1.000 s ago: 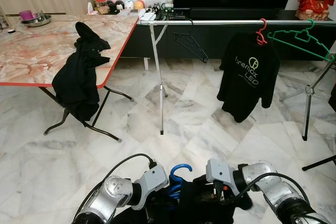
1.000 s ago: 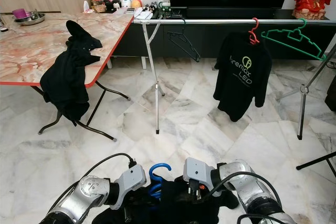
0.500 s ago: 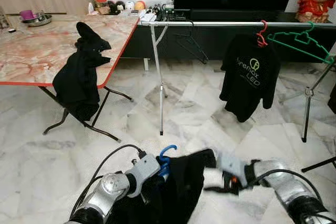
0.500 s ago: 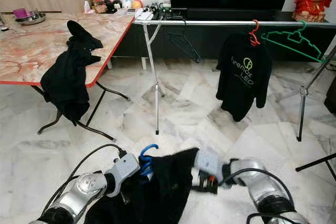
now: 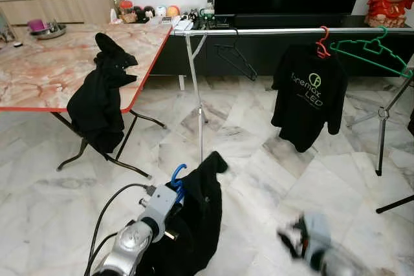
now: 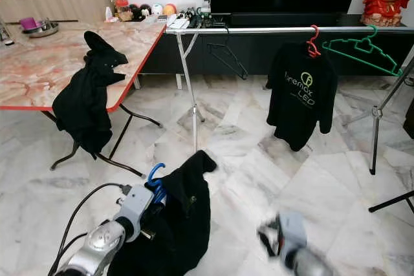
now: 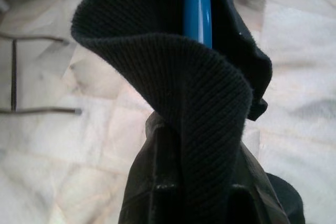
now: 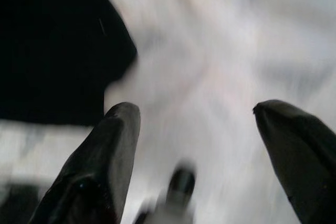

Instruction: Hang hanger

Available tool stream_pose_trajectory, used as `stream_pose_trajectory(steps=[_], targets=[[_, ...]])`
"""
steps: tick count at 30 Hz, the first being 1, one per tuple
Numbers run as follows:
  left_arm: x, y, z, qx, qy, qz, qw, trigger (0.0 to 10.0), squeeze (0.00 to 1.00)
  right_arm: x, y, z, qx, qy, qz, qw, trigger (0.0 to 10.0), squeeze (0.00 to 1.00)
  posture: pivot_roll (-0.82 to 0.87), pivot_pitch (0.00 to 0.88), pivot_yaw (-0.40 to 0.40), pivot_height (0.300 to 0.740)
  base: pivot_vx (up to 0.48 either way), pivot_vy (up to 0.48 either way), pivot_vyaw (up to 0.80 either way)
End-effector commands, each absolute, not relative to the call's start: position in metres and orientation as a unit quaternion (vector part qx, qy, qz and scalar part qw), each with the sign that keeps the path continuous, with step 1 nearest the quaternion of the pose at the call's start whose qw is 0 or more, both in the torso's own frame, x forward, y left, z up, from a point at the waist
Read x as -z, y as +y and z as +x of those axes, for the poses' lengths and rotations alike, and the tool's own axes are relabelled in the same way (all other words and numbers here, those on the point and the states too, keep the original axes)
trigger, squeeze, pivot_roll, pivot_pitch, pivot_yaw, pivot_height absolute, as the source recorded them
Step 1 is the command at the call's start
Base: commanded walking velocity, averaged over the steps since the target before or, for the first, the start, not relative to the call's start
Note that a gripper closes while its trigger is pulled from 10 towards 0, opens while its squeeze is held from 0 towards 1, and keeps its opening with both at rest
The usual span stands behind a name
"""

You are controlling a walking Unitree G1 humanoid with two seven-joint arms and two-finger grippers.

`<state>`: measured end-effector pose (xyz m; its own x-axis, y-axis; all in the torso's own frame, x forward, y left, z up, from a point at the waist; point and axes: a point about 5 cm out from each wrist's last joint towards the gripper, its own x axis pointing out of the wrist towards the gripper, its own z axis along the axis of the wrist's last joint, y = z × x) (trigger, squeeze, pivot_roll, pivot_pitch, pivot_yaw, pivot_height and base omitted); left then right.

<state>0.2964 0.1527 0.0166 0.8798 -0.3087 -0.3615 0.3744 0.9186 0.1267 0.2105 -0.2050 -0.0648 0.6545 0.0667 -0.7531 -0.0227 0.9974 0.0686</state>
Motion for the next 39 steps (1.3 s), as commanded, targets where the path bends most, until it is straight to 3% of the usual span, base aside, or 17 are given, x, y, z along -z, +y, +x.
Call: stream_pose_trajectory(steps=[1,5,10,21,39], targets=[[-0.023,0.158,0.299,0.161,0.152,0.081,0.972,10.0,0.0,0.069,-0.207,0.204,0.013,0.427,0.043,0.903,10.0,0.0,-0.02,0.0,0.055,0.74,0.0,0.0,0.0],[-0.019,0.162,0.289,0.14,0.155,0.051,0.976,10.0,0.0,0.088,-0.213,0.163,0.081,0.46,0.031,0.884,10.0,0.0,0.0,0.0,0.052,0.74,0.0,0.0,0.0],[-0.016,0.151,0.281,0.147,0.153,0.026,0.977,10.0,0.0,0.094,-0.211,0.149,0.089,0.47,0.048,0.877,10.0,0.0,-0.03,0.0,0.046,0.74,0.0,0.0,0.0],[-0.016,0.148,0.275,0.151,0.157,0.022,0.976,10.0,0.0,0.092,-0.19,0.16,0.052,0.458,0.046,0.886,10.0,0.0,-0.05,0.0,0.062,0.74,0.1,0.0,0.0],[-0.022,0.144,0.279,0.167,0.155,0.028,0.973,10.0,0.0,0.097,-0.187,0.151,0.035,0.479,0.02,0.877,10.0,0.0,-0.03,0.0,0.074,0.74,0.411,0.0,0.0]])
